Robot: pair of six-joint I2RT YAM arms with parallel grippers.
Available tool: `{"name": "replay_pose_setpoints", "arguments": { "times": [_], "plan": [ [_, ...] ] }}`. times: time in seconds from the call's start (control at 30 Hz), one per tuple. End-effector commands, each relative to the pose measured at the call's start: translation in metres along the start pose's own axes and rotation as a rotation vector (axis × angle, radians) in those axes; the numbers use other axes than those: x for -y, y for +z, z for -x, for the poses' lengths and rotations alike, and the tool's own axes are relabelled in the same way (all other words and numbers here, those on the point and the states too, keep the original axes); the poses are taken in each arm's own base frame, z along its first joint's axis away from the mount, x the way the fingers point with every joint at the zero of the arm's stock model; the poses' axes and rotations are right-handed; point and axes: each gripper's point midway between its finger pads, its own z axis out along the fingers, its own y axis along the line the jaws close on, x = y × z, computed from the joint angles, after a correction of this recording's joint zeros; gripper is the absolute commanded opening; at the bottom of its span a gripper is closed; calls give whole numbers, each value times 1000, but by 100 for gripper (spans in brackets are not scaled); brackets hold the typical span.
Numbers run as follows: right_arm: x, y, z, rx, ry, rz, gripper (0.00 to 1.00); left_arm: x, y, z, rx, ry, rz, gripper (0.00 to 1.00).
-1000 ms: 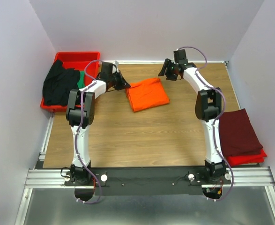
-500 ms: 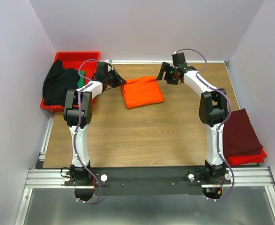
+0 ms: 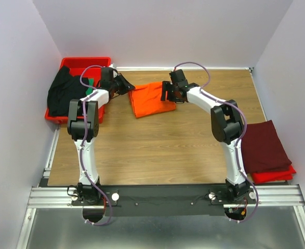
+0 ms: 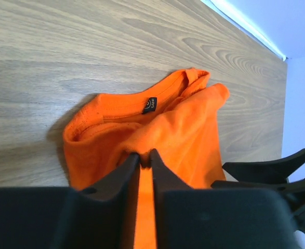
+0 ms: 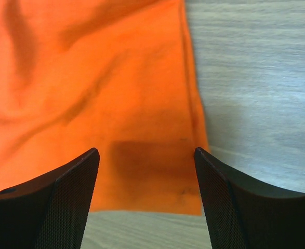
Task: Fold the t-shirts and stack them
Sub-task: Fold the tshirt
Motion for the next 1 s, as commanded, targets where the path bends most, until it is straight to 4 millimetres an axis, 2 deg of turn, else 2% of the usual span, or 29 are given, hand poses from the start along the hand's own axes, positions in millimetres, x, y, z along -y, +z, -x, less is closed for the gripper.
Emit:
{"name": "replay_pose_setpoints", "arguments": {
  "times": [0.0, 0.03, 0.13, 0.3, 0.43, 0.47, 0.57, 0.67, 0.7, 0.73, 0.8, 0.83, 0.93, 0.97],
  "plan": [
    [17, 17, -18, -5, -45, -93, 80, 1, -3, 16, 53, 9, 5, 31],
    [20, 18, -24, -17, -48, -104, 80, 2, -4, 19, 65, 17, 13, 41],
    [24, 18, -31, -22, -62, -133, 80, 15, -14, 32, 103, 39, 5, 52],
    [32, 19, -44, -32, -95, -191, 78, 31, -29, 39, 142, 68, 9, 52],
    [37, 13, -55, -41, -120, -235, 75, 33, -36, 33, 147, 78, 54, 52],
    [39, 10, -57, -44, -126, -246, 73, 28, -36, 30, 146, 76, 88, 52],
    [47, -3, -68, -59, -138, -279, 72, 33, -39, 16, 143, 99, 135, 51],
    [58, -19, -81, -80, -138, -310, 70, 33, -40, -18, 83, 109, 215, 45],
    [61, -25, -84, -84, -129, -318, 69, 43, -40, -32, 66, 127, 213, 44],
    [62, -29, -88, -88, -126, -320, 69, 40, -39, -49, 39, 135, 232, 40],
    [67, -45, -102, -112, -111, -316, 68, 44, -42, -68, 19, 157, 253, 36],
    [72, -58, -113, -129, -107, -316, 68, 45, -42, -94, -17, 180, 270, 33],
    [75, -74, -134, -166, -74, -294, 67, 52, -49, -125, -63, 196, 268, 27],
    [75, -80, -140, -177, -65, -283, 66, 48, -53, -144, -83, 210, 290, 24]
  ]
}}
